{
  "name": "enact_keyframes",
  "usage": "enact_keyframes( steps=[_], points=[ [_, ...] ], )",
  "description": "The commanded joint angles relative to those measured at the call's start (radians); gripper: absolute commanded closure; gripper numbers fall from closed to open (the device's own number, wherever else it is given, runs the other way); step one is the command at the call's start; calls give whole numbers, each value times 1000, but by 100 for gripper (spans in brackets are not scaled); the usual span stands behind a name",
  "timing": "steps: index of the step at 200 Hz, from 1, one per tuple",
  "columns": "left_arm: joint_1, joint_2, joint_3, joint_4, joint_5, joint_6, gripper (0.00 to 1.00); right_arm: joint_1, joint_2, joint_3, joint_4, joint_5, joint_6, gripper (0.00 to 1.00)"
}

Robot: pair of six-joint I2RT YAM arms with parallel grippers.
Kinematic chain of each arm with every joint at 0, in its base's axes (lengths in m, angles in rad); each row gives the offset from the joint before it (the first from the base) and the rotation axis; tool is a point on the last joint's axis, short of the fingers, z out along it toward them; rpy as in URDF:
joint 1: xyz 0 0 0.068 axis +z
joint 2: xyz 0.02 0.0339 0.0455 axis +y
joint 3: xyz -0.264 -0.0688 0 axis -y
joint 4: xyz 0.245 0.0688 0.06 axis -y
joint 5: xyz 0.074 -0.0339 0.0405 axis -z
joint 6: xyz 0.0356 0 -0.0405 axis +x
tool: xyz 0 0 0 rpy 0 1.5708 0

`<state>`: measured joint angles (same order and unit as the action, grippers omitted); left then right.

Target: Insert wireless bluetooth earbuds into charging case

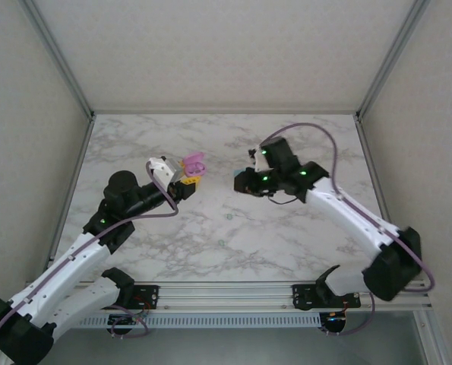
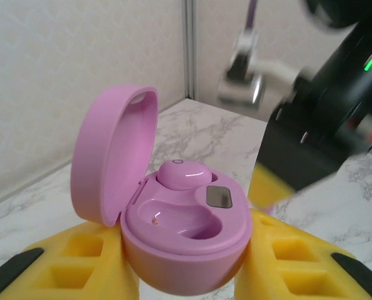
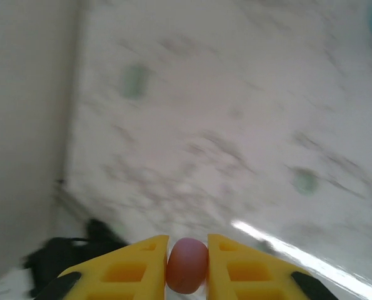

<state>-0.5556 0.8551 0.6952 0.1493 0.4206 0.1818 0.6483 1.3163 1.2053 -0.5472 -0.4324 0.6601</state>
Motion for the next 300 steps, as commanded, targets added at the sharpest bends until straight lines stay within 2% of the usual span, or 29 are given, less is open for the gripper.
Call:
enact_keyframes(
  steps=[1, 31, 65, 132, 227, 267, 300],
  points=[
    [-12, 27, 25, 79, 43, -27, 81, -3, -58, 18, 119, -202, 45, 80],
    [-20, 59, 32, 104, 61, -28, 81, 5, -81, 73, 196, -268, 79, 79],
    [-35, 80, 30, 114, 76, -13, 81, 29, -38, 132, 252, -263, 79, 79],
    [-50, 88, 39, 113, 73, -10, 81, 92, 91, 223, 244, -223, 60, 79],
    [-61, 82, 40, 114, 64, -5, 81, 129, 127, 227, 280, -189, 77, 79],
    [-63, 79, 43, 119, 65, -7, 81, 131, 127, 222, 248, -126, 59, 79],
    [-64, 77, 41, 128, 60, -13, 81, 134, 132, 220, 235, -120, 54, 79]
  ],
)
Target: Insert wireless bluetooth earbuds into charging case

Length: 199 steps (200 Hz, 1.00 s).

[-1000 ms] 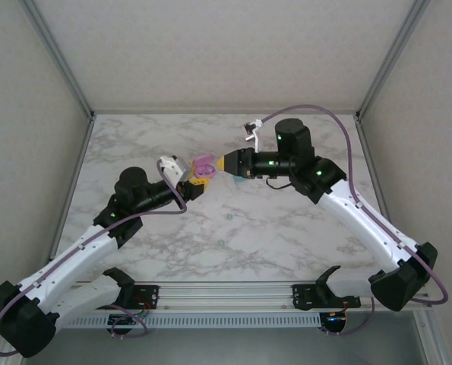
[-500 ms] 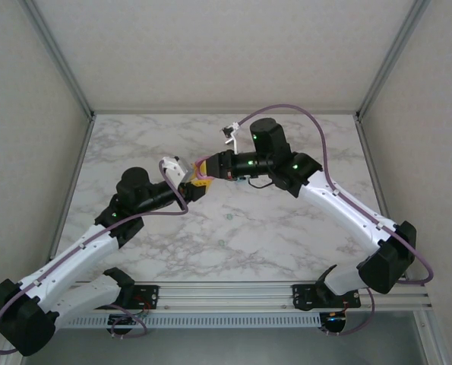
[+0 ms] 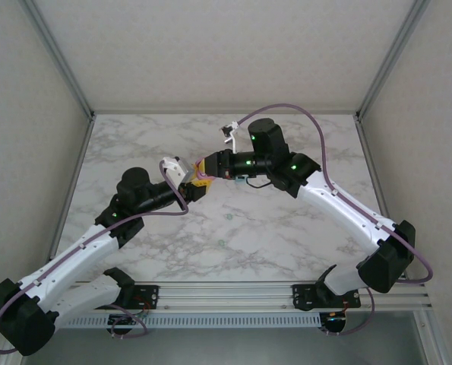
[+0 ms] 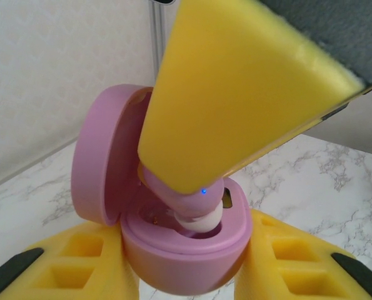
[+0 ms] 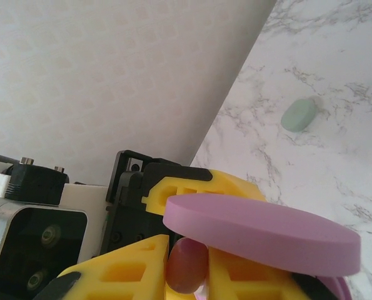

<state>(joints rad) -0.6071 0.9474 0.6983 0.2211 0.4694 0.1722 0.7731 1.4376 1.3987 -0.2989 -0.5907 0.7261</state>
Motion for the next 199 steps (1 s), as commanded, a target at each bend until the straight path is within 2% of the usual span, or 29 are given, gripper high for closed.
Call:
enact_keyframes(
  steps=[1, 33, 118, 168, 199],
  points=[
    [-13, -15, 39, 56, 11, -3, 81, 10, 11, 26, -14, 39, -12, 79],
    [-14, -13, 40, 62, 9, -5, 81, 11, 7, 32, -54, 68, -28, 73],
    [-16, -6, 49, 63, 6, -4, 81, 17, 2, 74, -143, 129, -68, 73],
    [-17, -4, 51, 56, 6, -5, 81, 19, -7, 108, -145, 123, -70, 66],
    [-19, -6, 49, 55, 3, -3, 81, 19, -18, 119, -159, 130, -74, 66]
  ],
)
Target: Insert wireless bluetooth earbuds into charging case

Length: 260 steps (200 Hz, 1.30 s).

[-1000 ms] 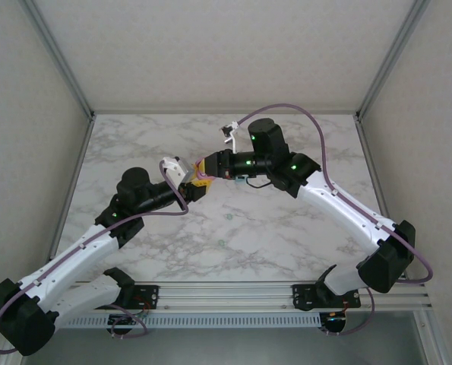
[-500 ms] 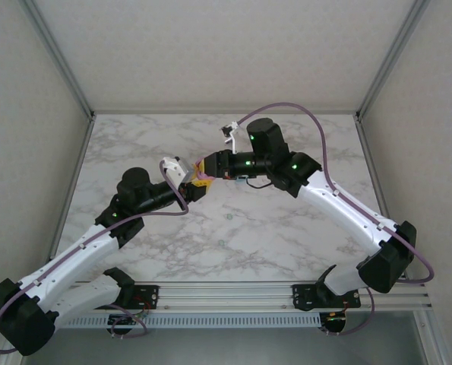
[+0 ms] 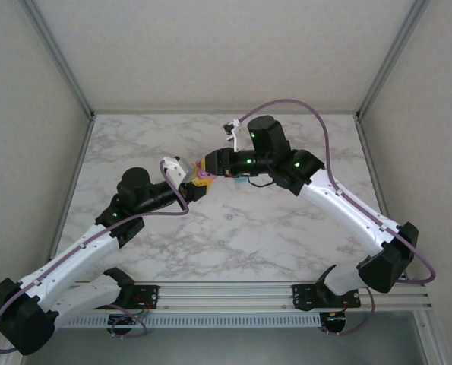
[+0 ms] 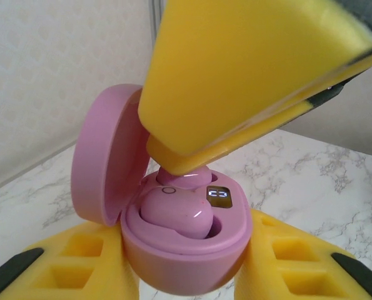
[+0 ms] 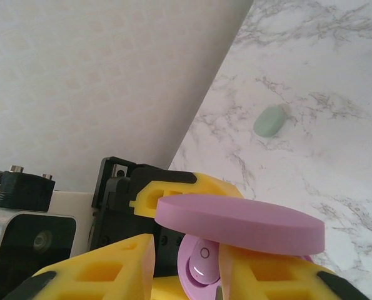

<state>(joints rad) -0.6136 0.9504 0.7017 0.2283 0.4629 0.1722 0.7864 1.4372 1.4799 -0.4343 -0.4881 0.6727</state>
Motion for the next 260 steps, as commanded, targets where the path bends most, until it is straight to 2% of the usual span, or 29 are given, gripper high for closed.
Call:
enact_keyframes(
  steps=[1, 32, 58, 71, 101, 127, 175, 199, 231, 260],
  points=[
    [-12, -8, 46, 48, 9, -2, 81, 5, -18, 37, -25, 27, -21, 66],
    [-12, -9, 45, 46, 5, 3, 81, 5, -40, 38, -12, -2, -24, 66],
    [-12, -9, 46, 41, -4, 8, 81, 5, -84, 36, -11, -15, -66, 62],
    [-12, -10, 46, 36, -4, 12, 81, 5, -117, 29, -27, 35, -91, 62],
    [-13, -22, 38, 30, 7, 21, 81, -10, -181, -15, -49, 248, -68, 62],
    [-17, -25, 48, 4, 43, 43, 81, -67, -132, 29, -103, 260, -12, 58],
    [-31, -36, 68, -30, 59, 68, 81, -88, 62, 175, -185, 132, 9, 47],
    [-31, -41, 67, -16, 24, 54, 81, -88, 104, 192, -187, 30, 0, 46],
    [-32, -44, 51, 29, -33, 33, 81, -91, 54, 95, -139, -75, 3, 44],
    [-31, -30, 55, 54, -20, 18, 81, -112, -9, -55, 57, -208, 136, 41]
  ],
)
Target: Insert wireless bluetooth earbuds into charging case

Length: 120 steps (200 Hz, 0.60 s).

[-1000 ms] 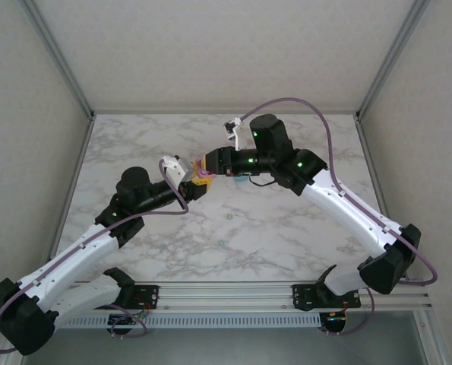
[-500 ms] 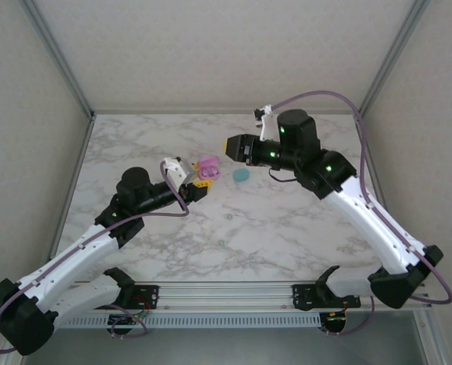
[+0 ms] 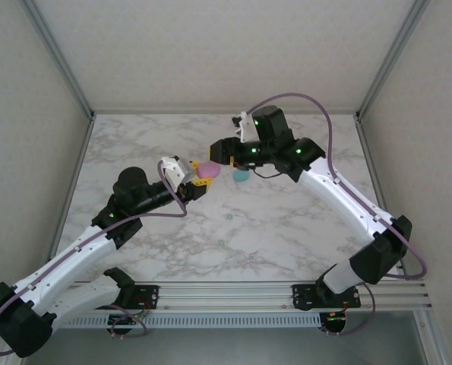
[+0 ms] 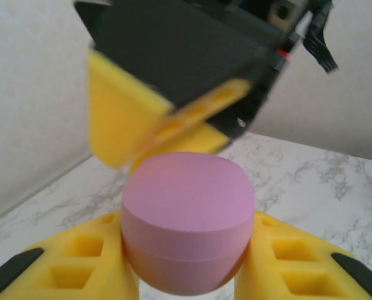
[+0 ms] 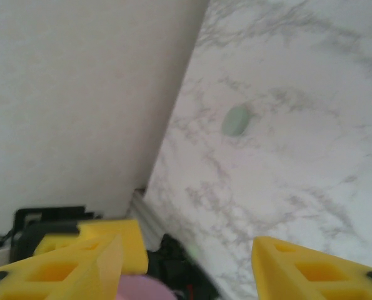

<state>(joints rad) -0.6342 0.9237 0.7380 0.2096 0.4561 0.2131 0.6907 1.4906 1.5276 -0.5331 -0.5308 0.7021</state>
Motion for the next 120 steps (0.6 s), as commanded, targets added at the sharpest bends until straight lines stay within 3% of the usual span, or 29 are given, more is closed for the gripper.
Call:
enact_keyframes(
  steps=[1, 76, 120],
  points=[
    [-10, -3, 18, 73, -13, -24, 81, -17, -63, -106, 161, -168, 110, 41],
    [-11, 19, 31, 117, 2, -63, 81, -38, -107, -287, 536, -390, 334, 40],
    [-11, 27, 34, 134, 0, -81, 80, -40, -126, -323, 588, -424, 356, 44]
  ],
)
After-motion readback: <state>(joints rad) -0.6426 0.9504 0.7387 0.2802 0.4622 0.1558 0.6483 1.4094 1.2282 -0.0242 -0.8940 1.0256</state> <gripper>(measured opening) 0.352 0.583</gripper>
